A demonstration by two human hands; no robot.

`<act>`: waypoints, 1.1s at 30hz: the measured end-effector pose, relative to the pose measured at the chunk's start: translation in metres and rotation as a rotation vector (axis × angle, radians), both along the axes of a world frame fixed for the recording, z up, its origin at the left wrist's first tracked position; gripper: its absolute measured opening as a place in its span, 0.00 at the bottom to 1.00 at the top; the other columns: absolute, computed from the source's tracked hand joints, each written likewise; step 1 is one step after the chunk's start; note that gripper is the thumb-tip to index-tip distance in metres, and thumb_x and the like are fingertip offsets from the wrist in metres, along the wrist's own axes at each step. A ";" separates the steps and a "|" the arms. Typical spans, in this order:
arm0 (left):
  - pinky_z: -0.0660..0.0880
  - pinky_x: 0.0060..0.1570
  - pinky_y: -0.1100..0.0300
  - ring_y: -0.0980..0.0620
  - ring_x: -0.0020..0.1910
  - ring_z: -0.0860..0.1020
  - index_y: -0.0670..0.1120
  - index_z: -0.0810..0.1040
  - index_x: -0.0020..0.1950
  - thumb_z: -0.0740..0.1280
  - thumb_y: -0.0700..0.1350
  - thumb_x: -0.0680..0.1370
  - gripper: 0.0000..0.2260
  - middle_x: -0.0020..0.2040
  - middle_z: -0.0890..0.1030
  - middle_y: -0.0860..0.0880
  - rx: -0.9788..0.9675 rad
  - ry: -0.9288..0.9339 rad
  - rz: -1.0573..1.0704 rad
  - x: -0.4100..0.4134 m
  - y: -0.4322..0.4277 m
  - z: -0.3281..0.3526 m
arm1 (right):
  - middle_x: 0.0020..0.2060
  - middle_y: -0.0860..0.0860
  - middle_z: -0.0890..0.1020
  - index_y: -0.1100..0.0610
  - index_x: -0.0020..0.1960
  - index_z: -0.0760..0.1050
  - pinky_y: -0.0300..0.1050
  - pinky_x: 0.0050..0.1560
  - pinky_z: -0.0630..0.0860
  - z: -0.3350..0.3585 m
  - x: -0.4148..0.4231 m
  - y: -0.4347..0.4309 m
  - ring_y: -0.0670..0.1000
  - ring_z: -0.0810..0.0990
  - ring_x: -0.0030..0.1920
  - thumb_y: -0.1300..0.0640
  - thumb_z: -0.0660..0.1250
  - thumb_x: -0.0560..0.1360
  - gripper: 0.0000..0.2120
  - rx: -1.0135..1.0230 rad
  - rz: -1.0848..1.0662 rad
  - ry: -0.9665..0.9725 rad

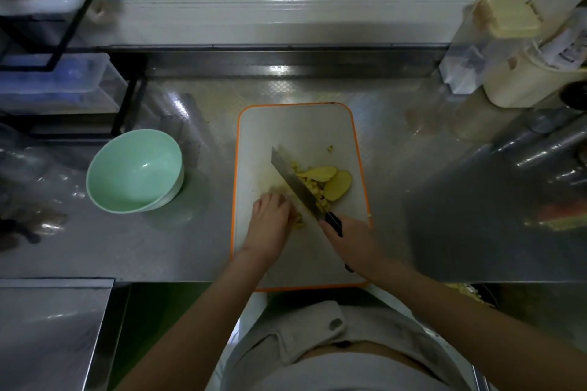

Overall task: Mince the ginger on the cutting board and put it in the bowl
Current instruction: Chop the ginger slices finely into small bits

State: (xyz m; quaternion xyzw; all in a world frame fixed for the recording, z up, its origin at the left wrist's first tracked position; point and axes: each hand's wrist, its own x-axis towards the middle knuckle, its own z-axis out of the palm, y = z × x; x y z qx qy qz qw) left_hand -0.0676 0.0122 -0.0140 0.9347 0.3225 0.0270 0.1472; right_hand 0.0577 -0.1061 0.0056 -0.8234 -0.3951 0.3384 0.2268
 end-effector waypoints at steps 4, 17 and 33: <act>0.55 0.72 0.49 0.41 0.70 0.63 0.40 0.63 0.71 0.62 0.52 0.78 0.26 0.69 0.67 0.40 -0.065 -0.018 0.050 -0.006 -0.008 -0.009 | 0.30 0.45 0.70 0.52 0.36 0.67 0.40 0.36 0.64 -0.006 -0.003 -0.004 0.49 0.73 0.35 0.47 0.59 0.79 0.14 -0.034 0.014 0.015; 0.62 0.60 0.58 0.46 0.60 0.67 0.42 0.68 0.66 0.57 0.43 0.80 0.15 0.62 0.70 0.43 -0.200 -0.140 0.296 -0.009 -0.018 -0.021 | 0.35 0.51 0.74 0.56 0.40 0.69 0.40 0.36 0.65 0.000 -0.007 -0.007 0.50 0.74 0.37 0.47 0.57 0.80 0.16 -0.078 0.048 0.011; 0.74 0.48 0.51 0.43 0.45 0.75 0.38 0.79 0.44 0.69 0.34 0.72 0.03 0.42 0.78 0.41 -0.214 -0.393 0.347 -0.006 -0.019 -0.027 | 0.34 0.53 0.73 0.57 0.42 0.68 0.43 0.37 0.66 -0.008 -0.014 -0.002 0.53 0.74 0.38 0.49 0.55 0.81 0.15 -0.211 0.074 0.039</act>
